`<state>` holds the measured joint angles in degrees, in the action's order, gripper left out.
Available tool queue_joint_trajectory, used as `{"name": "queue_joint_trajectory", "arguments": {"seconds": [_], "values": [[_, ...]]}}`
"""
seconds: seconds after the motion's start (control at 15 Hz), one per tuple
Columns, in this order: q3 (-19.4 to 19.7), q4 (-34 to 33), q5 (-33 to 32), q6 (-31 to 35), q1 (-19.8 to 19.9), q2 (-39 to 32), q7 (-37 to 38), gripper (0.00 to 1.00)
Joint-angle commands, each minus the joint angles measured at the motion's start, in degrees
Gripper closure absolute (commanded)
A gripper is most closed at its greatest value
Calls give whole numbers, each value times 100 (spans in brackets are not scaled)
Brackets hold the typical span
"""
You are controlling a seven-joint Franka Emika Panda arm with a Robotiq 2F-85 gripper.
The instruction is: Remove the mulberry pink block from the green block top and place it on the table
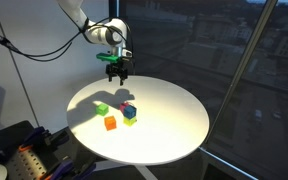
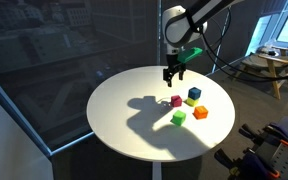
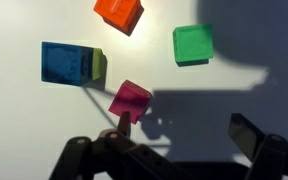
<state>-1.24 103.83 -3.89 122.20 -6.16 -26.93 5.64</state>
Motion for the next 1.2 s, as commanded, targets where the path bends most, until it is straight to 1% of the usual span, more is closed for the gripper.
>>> {"name": "queue_joint_trajectory", "arguments": {"seconds": [0.0,0.6,1.13], "values": [[-69,401,90,-282,0,520,78,0],[-289,740,221,-900,-171,1196,324,0],[-424,1382,407,-630,-174,2010,311,0]]}}
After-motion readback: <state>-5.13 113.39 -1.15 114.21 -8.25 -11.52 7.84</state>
